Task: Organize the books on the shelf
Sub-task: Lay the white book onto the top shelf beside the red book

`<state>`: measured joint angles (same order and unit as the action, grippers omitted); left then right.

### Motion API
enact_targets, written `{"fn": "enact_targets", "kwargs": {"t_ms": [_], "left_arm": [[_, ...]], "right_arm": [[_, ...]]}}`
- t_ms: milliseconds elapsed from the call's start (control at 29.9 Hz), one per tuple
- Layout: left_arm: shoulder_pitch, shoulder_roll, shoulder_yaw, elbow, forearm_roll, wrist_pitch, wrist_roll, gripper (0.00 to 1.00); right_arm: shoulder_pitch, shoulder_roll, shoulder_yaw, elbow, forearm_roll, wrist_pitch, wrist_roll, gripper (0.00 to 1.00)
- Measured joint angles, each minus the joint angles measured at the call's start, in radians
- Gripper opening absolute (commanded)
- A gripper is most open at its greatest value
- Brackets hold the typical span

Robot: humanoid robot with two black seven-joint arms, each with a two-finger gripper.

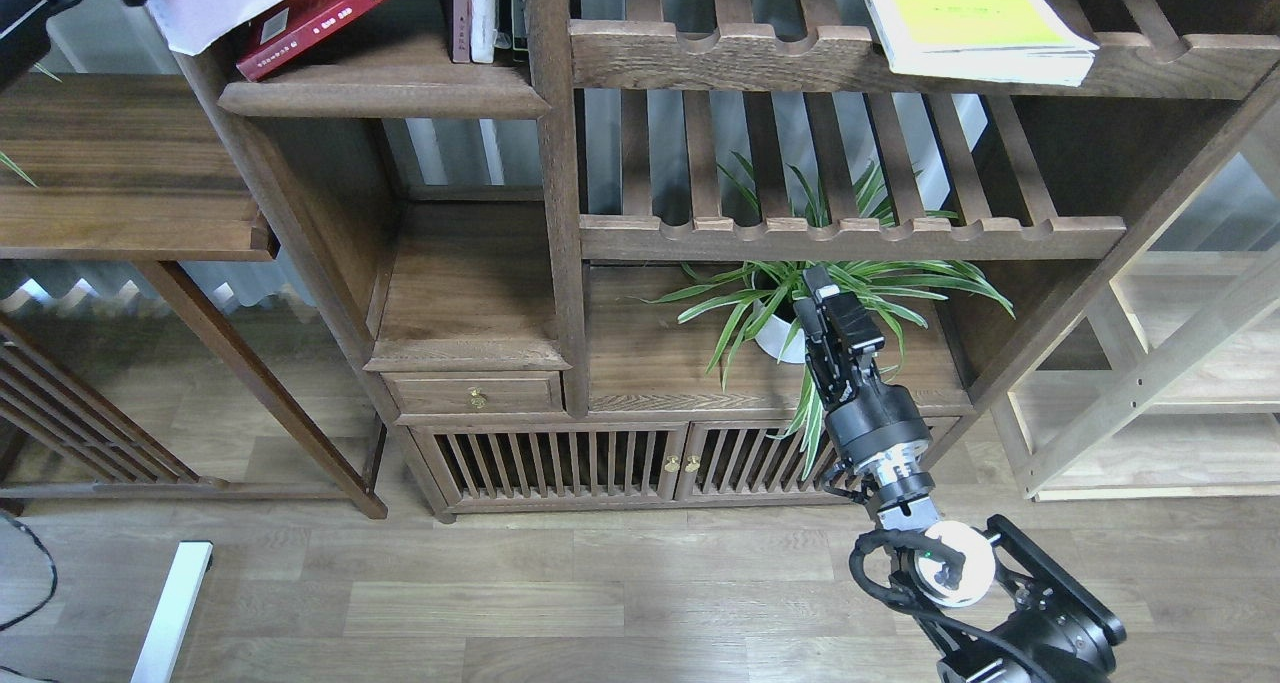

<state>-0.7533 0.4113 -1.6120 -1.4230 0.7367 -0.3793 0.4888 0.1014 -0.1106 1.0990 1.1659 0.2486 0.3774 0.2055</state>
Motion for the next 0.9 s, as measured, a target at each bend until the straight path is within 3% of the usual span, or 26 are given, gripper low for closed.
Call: {"fn": "enact_targets", "kwargs": {"t_ms": [167, 434, 902], "left_arm": [[-0.097, 0.003, 0.076, 0.085, 0.002, 0.025, 0.000, 0.00], [-0.229, 0.003, 0.206, 0.215, 0.003, 0.083, 0.000, 0.00], [-0.316, -0.013, 0.343, 0.330, 0.003, 0.139, -0.015, 0.00]], "right_arm": [[0.000, -0.009, 0.000, 0.000, -0.001, -0.004, 0.000, 0.99], [0.001, -0.010, 0.034, -0.002, -0.004, 0.015, 0.003, 0.99], [-0.002, -0.020, 0.042, -0.006, -0.003, 0.059, 0.003, 0.99]]}}
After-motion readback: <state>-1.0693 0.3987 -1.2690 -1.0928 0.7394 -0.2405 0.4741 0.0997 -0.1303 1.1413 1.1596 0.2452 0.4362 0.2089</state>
